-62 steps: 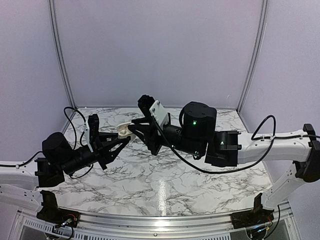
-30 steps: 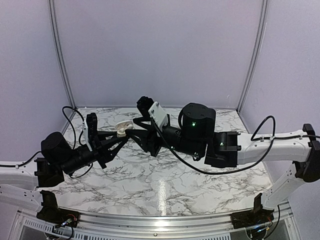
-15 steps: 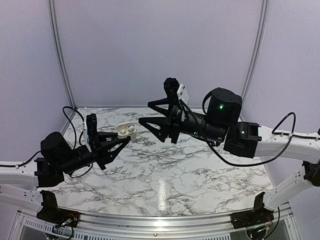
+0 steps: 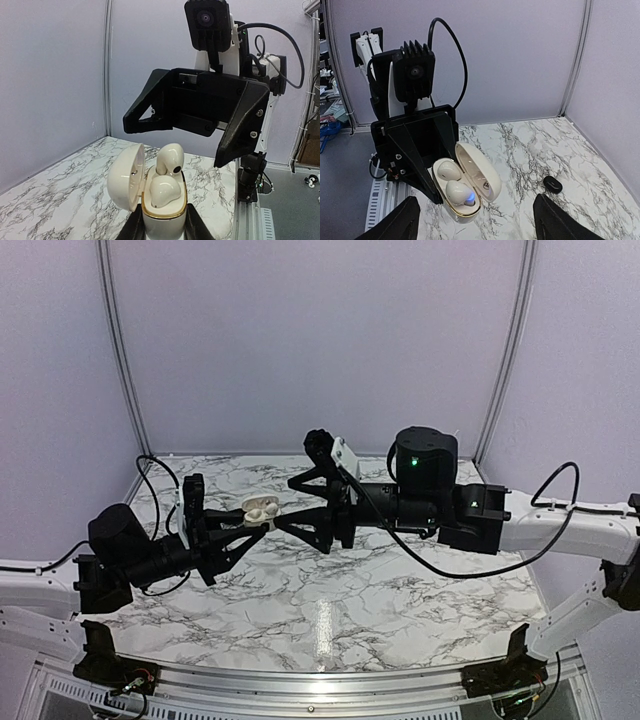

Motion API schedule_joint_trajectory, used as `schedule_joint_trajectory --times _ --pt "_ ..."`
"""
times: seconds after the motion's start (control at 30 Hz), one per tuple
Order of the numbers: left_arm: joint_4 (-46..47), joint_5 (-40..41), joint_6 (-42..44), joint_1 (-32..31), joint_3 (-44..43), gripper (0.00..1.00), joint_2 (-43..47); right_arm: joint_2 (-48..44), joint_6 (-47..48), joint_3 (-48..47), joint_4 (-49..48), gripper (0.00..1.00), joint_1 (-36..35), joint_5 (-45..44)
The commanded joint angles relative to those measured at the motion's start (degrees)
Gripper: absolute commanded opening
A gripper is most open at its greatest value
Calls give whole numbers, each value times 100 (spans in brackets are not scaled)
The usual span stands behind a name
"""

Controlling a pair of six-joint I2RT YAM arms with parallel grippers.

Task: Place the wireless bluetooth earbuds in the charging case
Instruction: Adjust the right earbud in the right side groove of the charging case.

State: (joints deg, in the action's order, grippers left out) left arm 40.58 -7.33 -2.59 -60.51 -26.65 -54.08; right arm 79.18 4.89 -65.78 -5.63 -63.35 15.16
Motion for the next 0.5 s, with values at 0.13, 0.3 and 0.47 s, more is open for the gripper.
schedule_joint_trajectory --times 0.13,0.3,0.47 --pt "-64 -231 77 34 -352 0 -159 122 53 -417 170 79 -2 -21" --pt "-101 -260 107 38 -389 0 -203 174 -23 -434 144 79 -1 -129" --pt "-142 -286 142 33 -407 0 -214 300 -119 -501 201 78 -2 -352"
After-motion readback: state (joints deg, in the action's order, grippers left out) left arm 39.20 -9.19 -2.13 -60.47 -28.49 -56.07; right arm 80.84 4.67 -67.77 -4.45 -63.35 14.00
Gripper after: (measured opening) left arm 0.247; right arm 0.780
